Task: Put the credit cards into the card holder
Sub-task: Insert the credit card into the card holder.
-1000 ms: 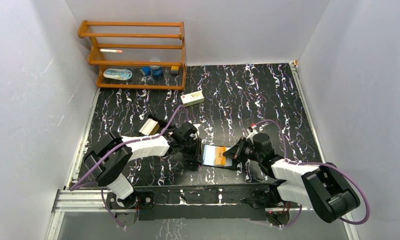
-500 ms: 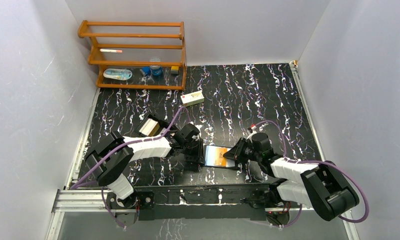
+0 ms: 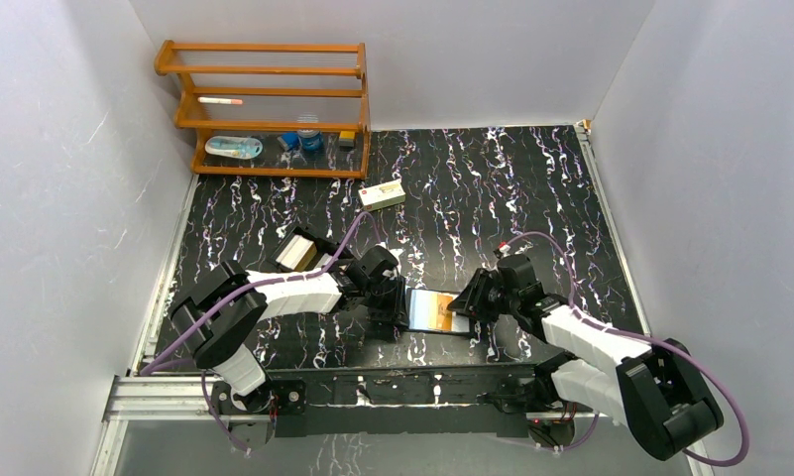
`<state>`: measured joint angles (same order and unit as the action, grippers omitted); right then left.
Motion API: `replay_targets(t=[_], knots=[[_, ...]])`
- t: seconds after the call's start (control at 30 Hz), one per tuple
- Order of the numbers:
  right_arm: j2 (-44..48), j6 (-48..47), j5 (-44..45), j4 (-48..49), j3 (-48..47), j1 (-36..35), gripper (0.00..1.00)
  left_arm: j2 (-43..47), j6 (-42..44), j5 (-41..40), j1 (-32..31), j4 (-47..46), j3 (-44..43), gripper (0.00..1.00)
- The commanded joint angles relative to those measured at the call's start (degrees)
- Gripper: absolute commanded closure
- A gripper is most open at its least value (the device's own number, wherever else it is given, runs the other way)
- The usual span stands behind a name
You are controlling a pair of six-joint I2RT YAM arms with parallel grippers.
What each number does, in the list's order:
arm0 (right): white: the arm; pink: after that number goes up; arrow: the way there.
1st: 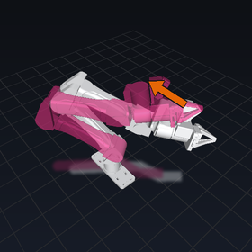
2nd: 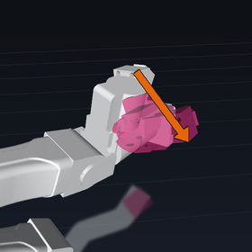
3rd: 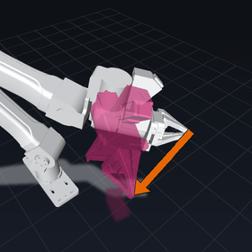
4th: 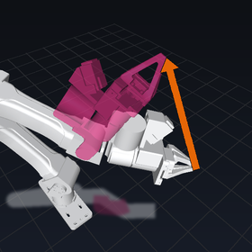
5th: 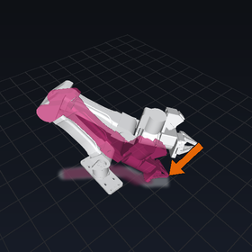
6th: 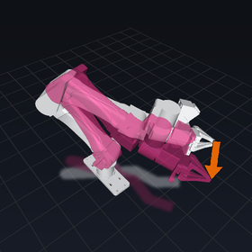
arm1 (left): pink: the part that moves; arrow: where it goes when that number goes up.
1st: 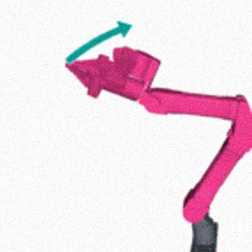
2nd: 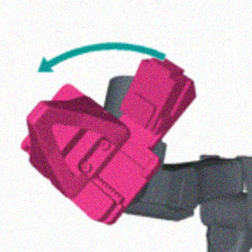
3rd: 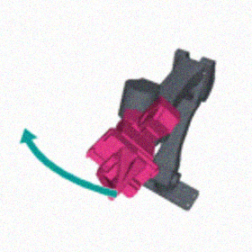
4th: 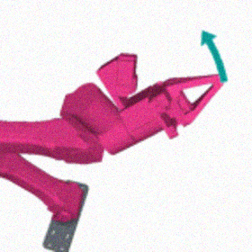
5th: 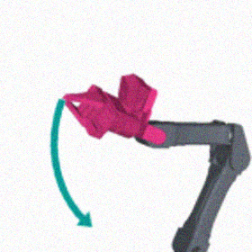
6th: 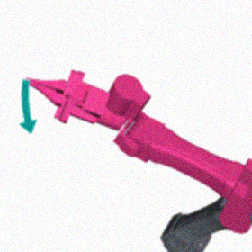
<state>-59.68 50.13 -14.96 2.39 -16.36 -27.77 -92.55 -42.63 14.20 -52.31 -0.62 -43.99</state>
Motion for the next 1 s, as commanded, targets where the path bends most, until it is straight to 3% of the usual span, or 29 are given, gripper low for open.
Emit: replay_targets(t=[0.0,0.4,0.97], knots=[[-2.2,-0.7,0.6,-0.7,-2.5,-0.5,0.57,-2.4,0.2,1.6,-1.7,3.2,0.6,0.86],[-7.7,1.9,2.7,6.1,-6.6,-9.0,0.57,-2.4,0.4,1.2,-1.7,3.4,0.2,0.86],[-8.3,0.5,7.4,4.9,-8.1,-9.6,0.50,-1.7,1.0,-0.4,-1.7,4.4,0.8,0.85]])
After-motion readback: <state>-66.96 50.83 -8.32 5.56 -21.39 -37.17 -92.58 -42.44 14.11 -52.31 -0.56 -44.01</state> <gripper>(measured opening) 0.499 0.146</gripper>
